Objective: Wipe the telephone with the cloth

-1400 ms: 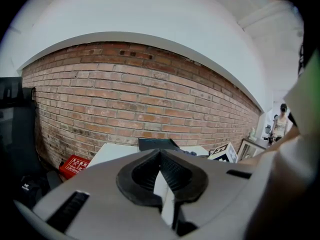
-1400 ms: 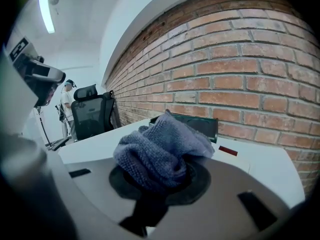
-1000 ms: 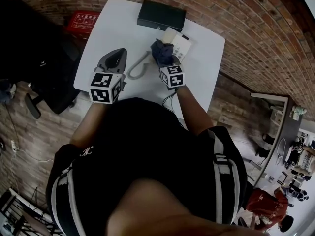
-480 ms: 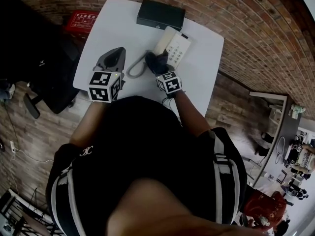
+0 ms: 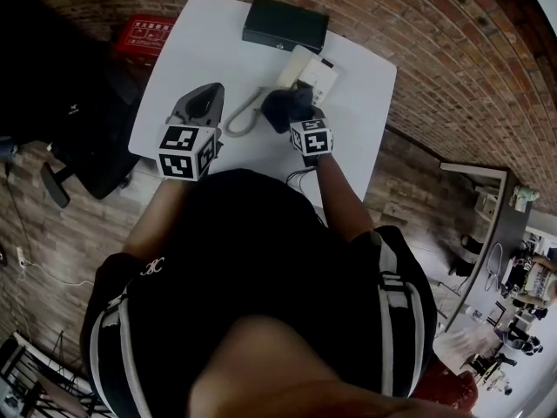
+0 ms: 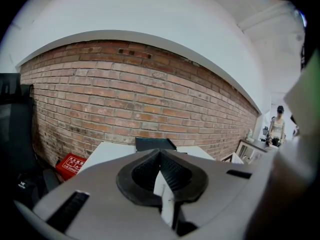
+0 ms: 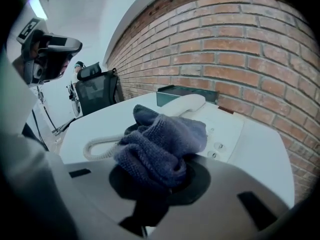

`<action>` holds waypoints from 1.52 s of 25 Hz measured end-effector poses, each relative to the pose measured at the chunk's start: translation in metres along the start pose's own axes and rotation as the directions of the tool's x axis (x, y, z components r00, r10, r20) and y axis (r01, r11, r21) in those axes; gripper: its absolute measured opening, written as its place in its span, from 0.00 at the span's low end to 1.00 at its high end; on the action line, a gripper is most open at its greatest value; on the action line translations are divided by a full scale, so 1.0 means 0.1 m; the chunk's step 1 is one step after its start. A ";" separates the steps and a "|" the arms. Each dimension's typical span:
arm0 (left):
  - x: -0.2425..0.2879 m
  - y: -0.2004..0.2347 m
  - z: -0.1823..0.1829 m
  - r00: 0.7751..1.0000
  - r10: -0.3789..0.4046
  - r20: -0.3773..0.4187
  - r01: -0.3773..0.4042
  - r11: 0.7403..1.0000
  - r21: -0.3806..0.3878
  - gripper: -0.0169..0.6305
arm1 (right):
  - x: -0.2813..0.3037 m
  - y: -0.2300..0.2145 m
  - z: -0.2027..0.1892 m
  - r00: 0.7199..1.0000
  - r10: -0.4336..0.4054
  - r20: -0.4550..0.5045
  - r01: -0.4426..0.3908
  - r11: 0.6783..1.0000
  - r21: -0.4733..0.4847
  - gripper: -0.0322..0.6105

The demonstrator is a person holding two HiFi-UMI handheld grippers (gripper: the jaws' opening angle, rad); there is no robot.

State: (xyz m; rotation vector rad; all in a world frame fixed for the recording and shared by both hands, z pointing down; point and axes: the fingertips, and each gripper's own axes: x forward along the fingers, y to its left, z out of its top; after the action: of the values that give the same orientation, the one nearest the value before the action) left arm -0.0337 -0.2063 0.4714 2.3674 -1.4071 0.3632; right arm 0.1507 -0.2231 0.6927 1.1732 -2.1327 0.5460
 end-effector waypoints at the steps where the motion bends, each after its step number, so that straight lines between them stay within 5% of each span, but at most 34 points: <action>1: 0.00 0.00 0.00 1.000 0.000 -0.001 0.000 1.000 0.001 0.01 | 0.00 -0.06 0.03 1.000 -0.013 0.000 0.013 1.000 -0.003 0.14; 15: 0.04 0.07 -0.02 1.000 0.017 -0.017 -0.017 1.000 0.002 0.01 | 0.20 -0.67 0.46 0.992 -0.124 0.024 0.125 0.991 -0.051 0.14; 24: 0.05 0.07 -0.03 0.999 0.026 -0.025 -0.026 1.000 0.011 0.01 | 0.29 -1.20 0.78 0.966 -0.252 0.051 0.251 0.968 0.020 0.14; 38: 0.08 0.15 -0.03 0.999 0.029 -0.033 -0.028 1.000 0.010 0.01 | 0.23 -1.46 0.86 0.944 -0.321 0.078 0.317 0.947 0.060 0.14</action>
State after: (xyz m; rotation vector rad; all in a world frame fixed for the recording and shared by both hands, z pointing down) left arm -0.0427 -0.2178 0.4803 2.3398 -1.4287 0.4153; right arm 0.2373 -0.3654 0.6556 1.5570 -1.9516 0.4046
